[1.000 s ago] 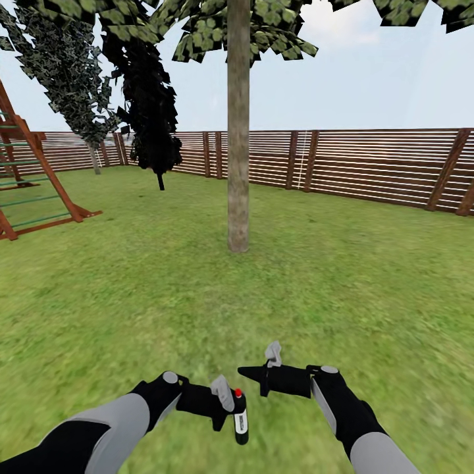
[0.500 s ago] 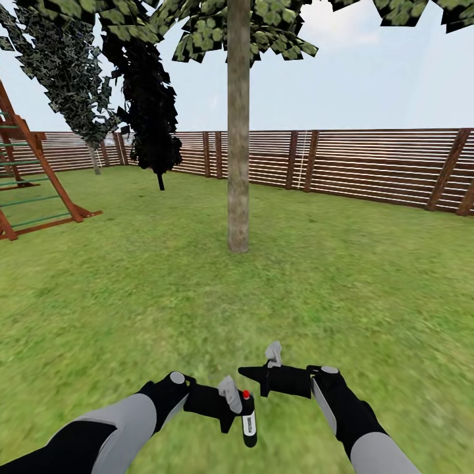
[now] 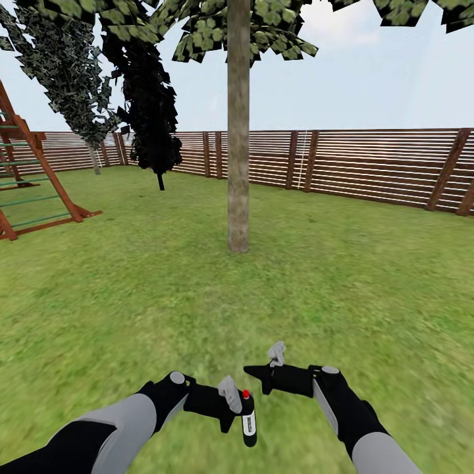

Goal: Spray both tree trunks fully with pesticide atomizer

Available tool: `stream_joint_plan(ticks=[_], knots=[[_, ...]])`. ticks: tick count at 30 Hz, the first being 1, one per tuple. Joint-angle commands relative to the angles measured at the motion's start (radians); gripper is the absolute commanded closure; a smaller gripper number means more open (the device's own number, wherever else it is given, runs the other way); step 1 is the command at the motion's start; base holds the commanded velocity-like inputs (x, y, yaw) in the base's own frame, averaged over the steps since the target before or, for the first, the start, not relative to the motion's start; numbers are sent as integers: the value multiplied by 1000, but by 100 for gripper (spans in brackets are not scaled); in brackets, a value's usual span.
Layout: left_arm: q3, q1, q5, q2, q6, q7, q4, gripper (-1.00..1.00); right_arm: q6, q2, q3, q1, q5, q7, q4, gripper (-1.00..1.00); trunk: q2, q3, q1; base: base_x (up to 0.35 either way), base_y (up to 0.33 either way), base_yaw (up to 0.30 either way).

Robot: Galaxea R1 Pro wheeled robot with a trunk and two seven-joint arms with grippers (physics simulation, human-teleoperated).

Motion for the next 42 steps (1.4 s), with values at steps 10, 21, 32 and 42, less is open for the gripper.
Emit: stream_joint_plan(ticks=[10,21,32,42], knots=[[-4,-1,2,0,-5,2,-1,100,5,0,-2,1,5,3,59,100,-1,-1,0,0,0,0],[-4,-1,2,0,-5,2,-1,100,4,2,-1,1,6,3,99,100,-1,-1,0,0,0,0],[-4,0,2,0,-4,3,-1,100,3,4,0,1,6,3,113,100,-1,-1,0,0,0,0],[-4,0,2,0,-4,3,-1,100,11,-47,-4,-9,5,-208,-2,100,-1,-1,0,0,0,0]])
